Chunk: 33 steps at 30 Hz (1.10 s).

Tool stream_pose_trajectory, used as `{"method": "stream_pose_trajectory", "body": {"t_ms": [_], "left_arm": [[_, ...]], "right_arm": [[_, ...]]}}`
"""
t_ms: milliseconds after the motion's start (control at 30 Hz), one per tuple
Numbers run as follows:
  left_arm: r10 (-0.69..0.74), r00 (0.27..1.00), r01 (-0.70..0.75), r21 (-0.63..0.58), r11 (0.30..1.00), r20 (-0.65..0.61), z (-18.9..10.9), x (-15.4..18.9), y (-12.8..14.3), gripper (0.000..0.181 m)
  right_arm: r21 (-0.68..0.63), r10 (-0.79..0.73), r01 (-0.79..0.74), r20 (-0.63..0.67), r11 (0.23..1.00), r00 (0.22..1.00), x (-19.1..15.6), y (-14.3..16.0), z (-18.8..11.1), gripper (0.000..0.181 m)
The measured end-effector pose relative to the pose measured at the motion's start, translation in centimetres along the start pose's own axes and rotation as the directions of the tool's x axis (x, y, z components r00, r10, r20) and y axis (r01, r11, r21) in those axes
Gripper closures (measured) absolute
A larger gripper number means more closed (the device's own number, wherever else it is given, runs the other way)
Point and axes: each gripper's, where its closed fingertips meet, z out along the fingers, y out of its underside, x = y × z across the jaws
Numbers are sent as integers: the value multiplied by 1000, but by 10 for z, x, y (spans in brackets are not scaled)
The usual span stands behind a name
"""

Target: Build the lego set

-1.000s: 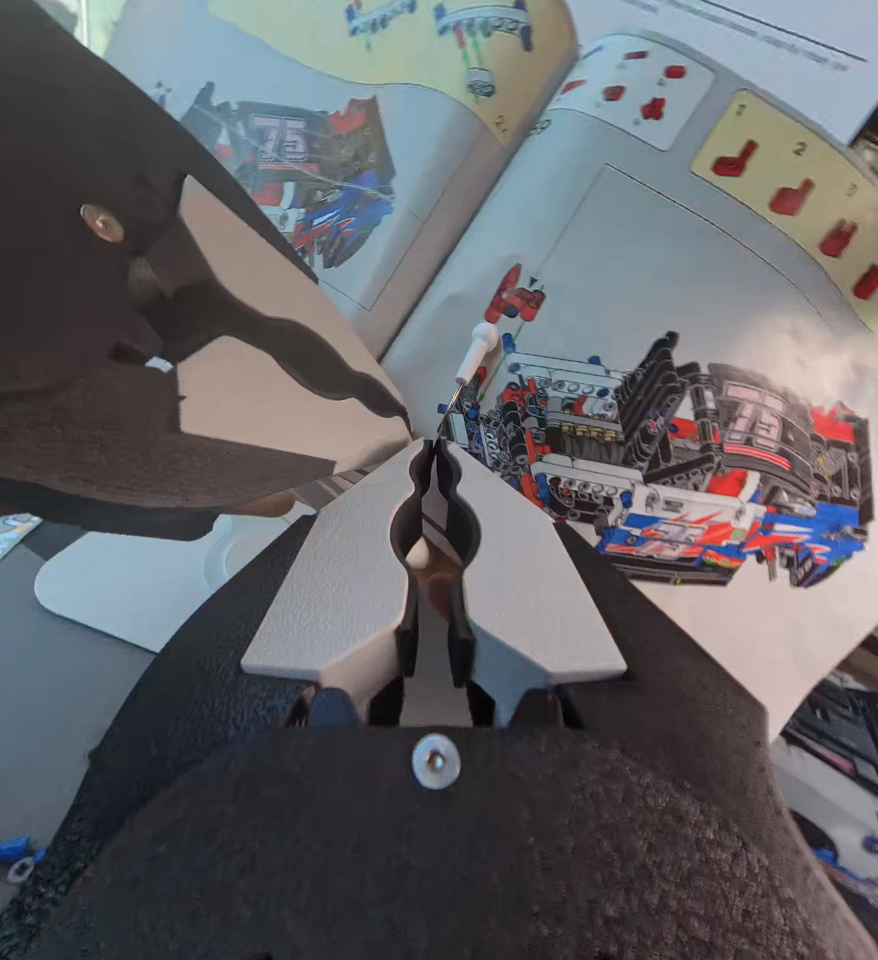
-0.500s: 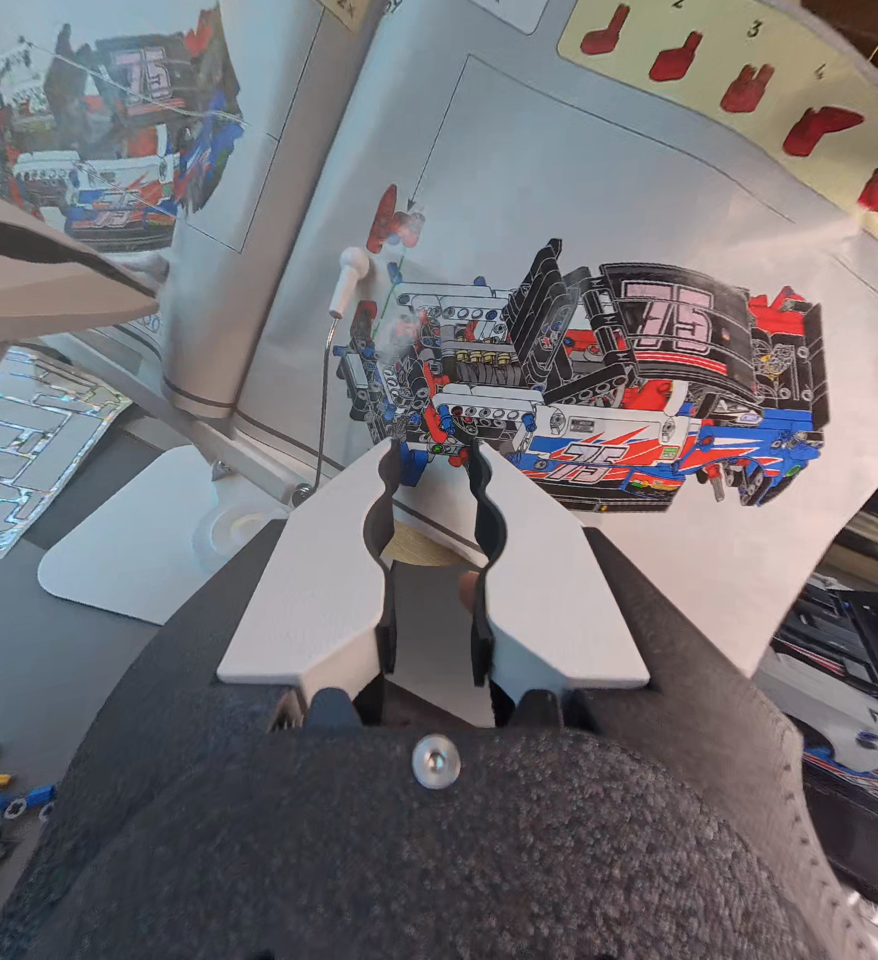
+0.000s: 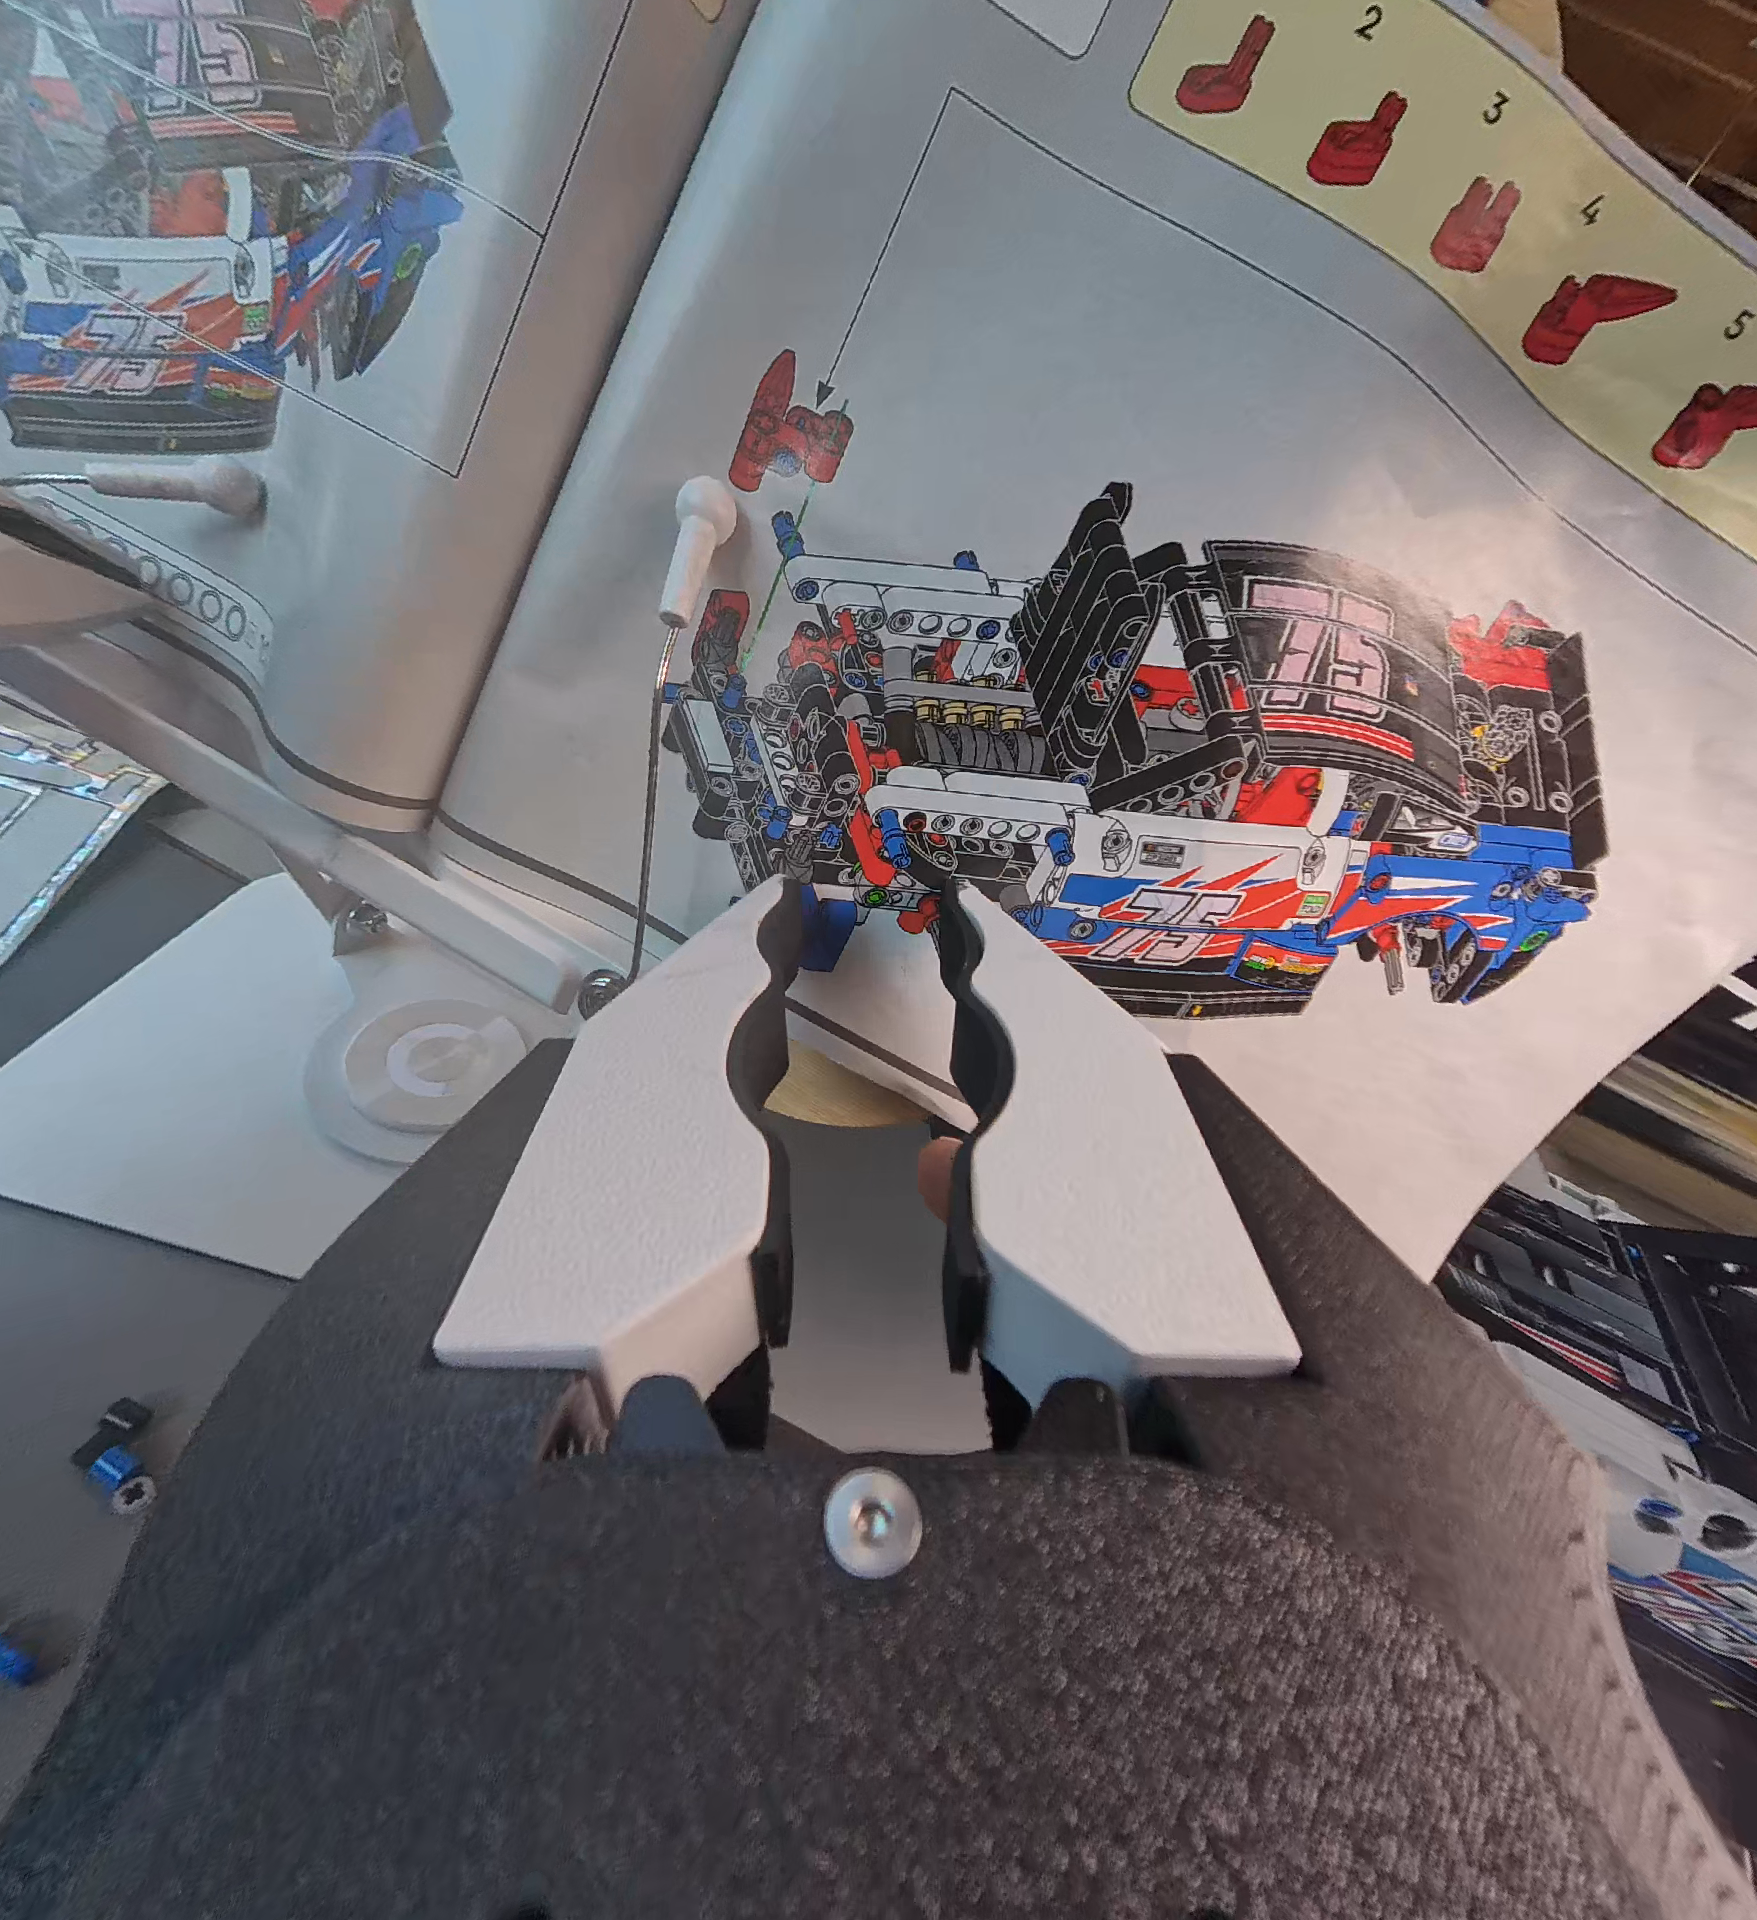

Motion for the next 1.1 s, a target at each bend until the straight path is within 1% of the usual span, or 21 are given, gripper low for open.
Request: {"method": "stream_pose_trajectory", "body": {"t_ms": [133,233,333,433,533,600,667,700,733,800,867,933,1000,1067,1100], "left_arm": [[-74,997,75,53,996,-26,-10,1,-8,181],[-156,986,163,130,978,-63,-27,6,-21,181],[-217,972,232,215,949,-91,-47,12,-38,181],[-264,955,291,278,915,-131,-67,25,-52,180],[-314,932,358,333,872,-181,-90,42,-65,180],[-346,912,405,355,843,-219,-108,55,-70,181],[-358,899,429,354,831,-251,-127,68,-70,181],[-356,895,434,346,832,-268,-138,75,-69,180],[-349,893,433,334,837,-284,-148,83,-67,180],[-324,893,416,298,859,-312,-171,97,-58,178],[-290,888,383,227,895,-356,-195,114,-41,172],[-260,874,342,141,929,-410,-222,131,-16,166],[-258,847,308,34,951,-464,-248,151,16,160],[-269,806,267,-82,960,-528,-274,175,49,157],[-275,771,240,-139,961,-574,-289,190,64,157]], "right_arm": [[41,33,-34,25,999,999,0,-7,-9,152],[89,67,-72,53,993,996,0,-17,-27,149],[146,132,-147,108,978,985,-3,-28,-62,146],[189,184,-213,162,959,969,-6,-33,-110,144],[197,207,-242,180,950,962,-7,-26,-152,149],[209,225,-261,181,942,958,-5,-20,-172,160],[224,247,-288,191,931,950,-1,-16,-186,180],[247,268,-312,195,917,943,2,-16,-191,181],[263,286,-334,205,905,936,4,-17,-193,181],[239,286,-339,229,910,930,4,-14,-191,181],[243,279,-335,236,910,931,6,-15,-193,181],[252,279,-336,237,907,931,8,-15,-196,181],[242,279,-338,246,909,928,8,-14,-198,181],[251,288,-355,266,901,920,6,-18,-203,181],[255,289,-361,281,897,915,4,-21,-206,181]]}}
